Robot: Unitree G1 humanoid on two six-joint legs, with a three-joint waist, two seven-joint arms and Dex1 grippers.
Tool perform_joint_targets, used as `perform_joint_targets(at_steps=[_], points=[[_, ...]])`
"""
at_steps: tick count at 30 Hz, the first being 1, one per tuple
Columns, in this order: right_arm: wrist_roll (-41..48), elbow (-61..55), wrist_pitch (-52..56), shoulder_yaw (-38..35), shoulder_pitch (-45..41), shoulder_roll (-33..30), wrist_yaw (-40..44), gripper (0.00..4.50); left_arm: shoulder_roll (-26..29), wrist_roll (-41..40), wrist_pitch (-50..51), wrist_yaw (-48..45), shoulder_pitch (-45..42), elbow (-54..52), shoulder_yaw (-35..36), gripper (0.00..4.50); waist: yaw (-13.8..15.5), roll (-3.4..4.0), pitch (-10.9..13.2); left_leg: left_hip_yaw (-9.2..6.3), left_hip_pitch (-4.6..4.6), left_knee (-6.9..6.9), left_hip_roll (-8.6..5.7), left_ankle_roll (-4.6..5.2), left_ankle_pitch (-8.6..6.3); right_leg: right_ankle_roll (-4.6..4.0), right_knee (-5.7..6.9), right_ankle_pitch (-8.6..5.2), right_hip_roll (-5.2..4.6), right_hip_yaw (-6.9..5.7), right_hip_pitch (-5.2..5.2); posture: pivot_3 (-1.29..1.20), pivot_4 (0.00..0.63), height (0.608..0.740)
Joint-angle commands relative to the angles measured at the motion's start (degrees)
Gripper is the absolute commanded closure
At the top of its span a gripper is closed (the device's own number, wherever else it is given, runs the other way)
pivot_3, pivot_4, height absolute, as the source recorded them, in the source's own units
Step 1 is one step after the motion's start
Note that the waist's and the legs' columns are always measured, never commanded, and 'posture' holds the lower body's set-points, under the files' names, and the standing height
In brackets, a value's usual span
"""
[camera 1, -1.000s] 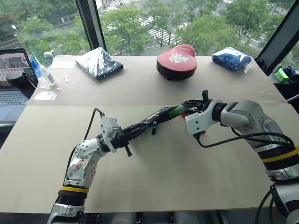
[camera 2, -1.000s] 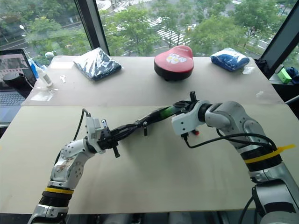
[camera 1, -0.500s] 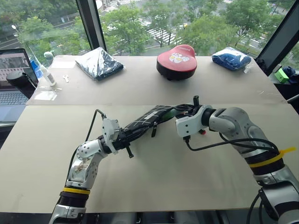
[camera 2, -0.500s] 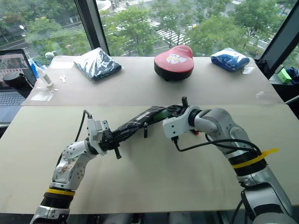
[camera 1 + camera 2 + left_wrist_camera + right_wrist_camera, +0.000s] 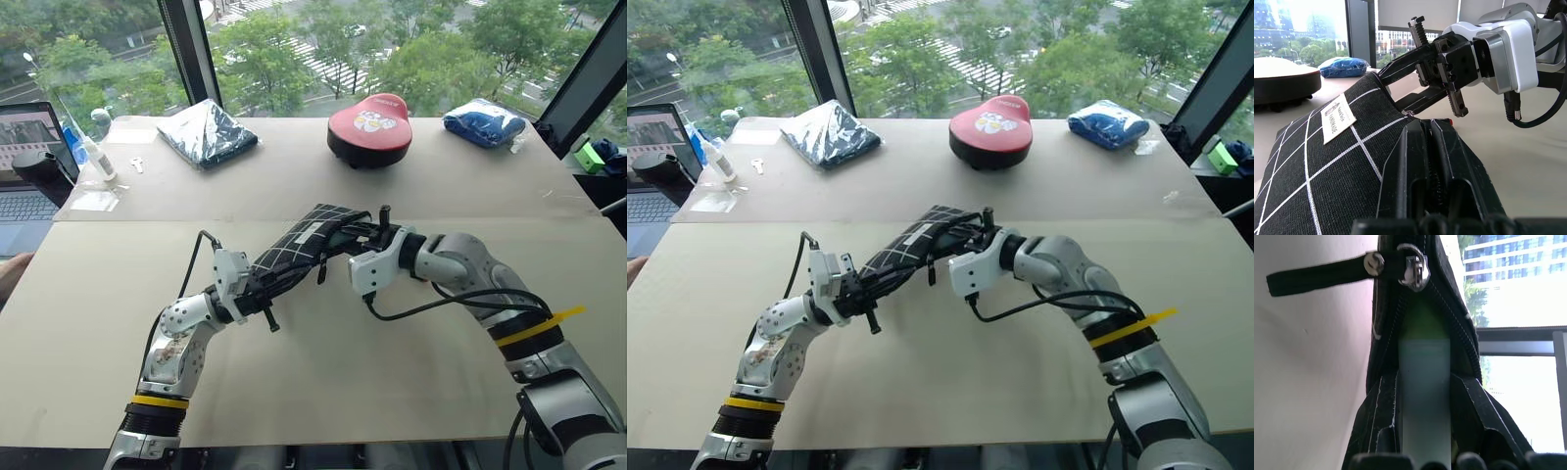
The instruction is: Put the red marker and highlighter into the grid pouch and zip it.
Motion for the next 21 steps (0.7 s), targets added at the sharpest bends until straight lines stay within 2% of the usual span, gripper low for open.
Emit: perform_joint_targets(at_steps=[1, 8, 11, 13, 14, 17, 21], points=[[2.66, 2.17, -7.16, 0.9, -1.78, 0.41, -1.92, 3.51, -0.02, -0.88, -0.74, 0.07, 0.31, -2.69, 0.59, 4.5, -0.1, 0.0, 0.0, 0.0, 0.0, 0.0, 0.0, 0.0, 0.0, 0.0, 0.0, 0.0, 0.0, 0.0, 0.0, 0.0, 0.15, 0.74], [6.07, 3.73, -12.95, 2.81, -0.52, 0.72, 0.53, 3.51, -0.05, -0.83, -0.74, 0.19, 0.79, -2.79, 0.86, 4.5, -0.23, 0.0, 0.0, 0.0, 0.0, 0.0, 0.01, 0.01, 0.0, 0.0, -0.01, 0.0, 0.0, 0.01, 0.01, 0.0, 0.15, 0.74], [5.95, 4.87, -11.44, 2.4, -1.06, 0.88, 1.17, 3.51, -0.17, -0.83, -0.69, 0.38, 0.83, -2.95, 0.88, 4.5, -0.23, 0.0, 0.0, 0.0, 0.02, 0.0, 0.01, 0.02, -0.01, 0.0, 0.0, 0.0, 0.0, 0.01, 0.02, 0.0, 0.15, 0.74], [10.53, 4.79, -6.93, 1.5, -1.03, 0.7, 5.8, 2.51, -0.21, -0.79, -0.76, 0.37, 1.03, -3.06, 0.81, 4.5, -0.25, 0.0, 0.0, 0.0, 0.03, 0.0, 0.01, 0.02, -0.01, 0.0, 0.01, 0.0, 0.0, 0.01, 0.02, 0.0, 0.15, 0.74], [10.73, 4.87, -5.56, 0.71, -1.38, 0.5, 6.15, 2.36, -0.2, -0.77, -0.79, 0.34, 1.14, -3.08, 0.77, 4.5, -0.25, 0.0, 0.0, 0.0, 0.03, 0.0, 0.02, 0.02, -0.01, 0.0, 0.0, 0.0, 0.0, 0.01, 0.03, 0.0, 0.15, 0.74], [9.65, 5.7, -3.39, -0.79, -2.73, -0.92, 6.57, 1.37, -0.14, -0.76, -0.8, 0.3, 1.24, -3.05, 0.71, 4.5, -0.2, 0.0, 0.0, 0.0, 0.03, 0.01, 0.02, 0.06, -0.03, 0.0, 0.0, 0.0, 0.0, 0.01, 0.04, 0.0, 0.15, 0.74], [14.79, 4.85, -3.57, -2.64, -2.49, -3.24, 9.06, 1.37, -0.19, -0.62, -0.76, 0.35, 0.81, -2.69, 0.61, 4.5, -0.15, 0.0, 0.0, 0.0, 0.02, 0.0, 0.01, 0.07, -0.04, 0.0, 0.0, 0.0, 0.0, 0.02, 0.03, 0.0, 0.15, 0.74]])
